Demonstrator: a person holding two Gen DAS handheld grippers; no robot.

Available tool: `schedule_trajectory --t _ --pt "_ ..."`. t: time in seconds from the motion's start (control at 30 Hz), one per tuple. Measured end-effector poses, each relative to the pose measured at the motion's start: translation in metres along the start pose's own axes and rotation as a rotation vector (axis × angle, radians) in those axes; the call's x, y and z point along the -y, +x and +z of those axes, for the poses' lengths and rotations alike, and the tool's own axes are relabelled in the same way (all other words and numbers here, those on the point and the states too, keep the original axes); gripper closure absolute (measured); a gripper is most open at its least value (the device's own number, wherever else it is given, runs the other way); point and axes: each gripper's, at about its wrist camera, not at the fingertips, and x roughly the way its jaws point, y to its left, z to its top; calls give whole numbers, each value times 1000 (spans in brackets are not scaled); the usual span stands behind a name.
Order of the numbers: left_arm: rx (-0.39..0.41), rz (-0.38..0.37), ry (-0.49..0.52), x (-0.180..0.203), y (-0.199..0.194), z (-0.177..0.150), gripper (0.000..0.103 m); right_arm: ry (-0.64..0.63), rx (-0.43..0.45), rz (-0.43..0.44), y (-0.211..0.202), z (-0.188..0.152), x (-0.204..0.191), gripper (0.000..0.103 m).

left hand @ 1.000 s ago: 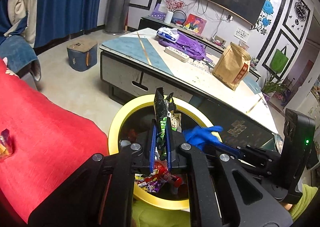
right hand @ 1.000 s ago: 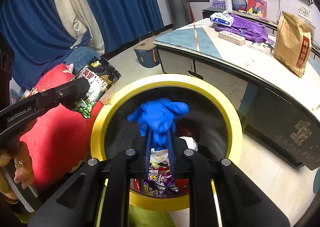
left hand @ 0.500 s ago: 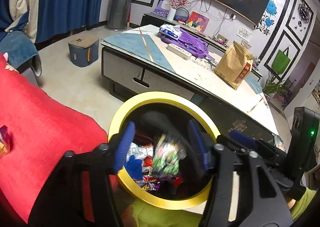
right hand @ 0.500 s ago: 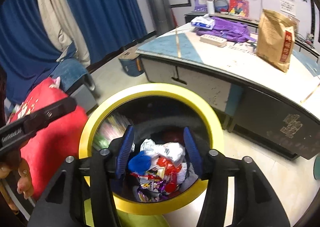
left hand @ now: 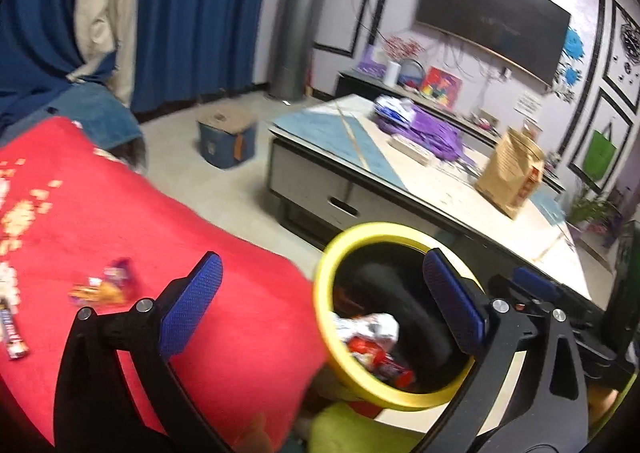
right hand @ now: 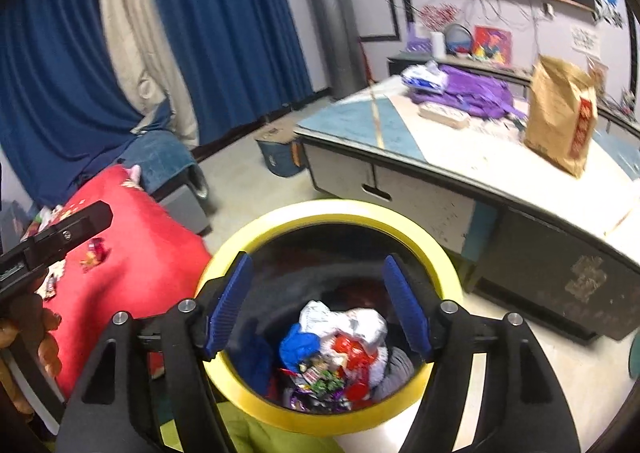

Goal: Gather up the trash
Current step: 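Move both tools back from the bin toward the bed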

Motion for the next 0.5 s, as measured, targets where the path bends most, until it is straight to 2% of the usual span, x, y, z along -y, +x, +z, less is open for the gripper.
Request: schedule_trajectory --t 0.17,0.5 --pt "54 86 -32 -29 -25 -2 11 -78 29 52 -6 5 -34 32" --pt "128 278 -55 -89 -66 -12 11 -174 -28 194 12 16 -114 31"
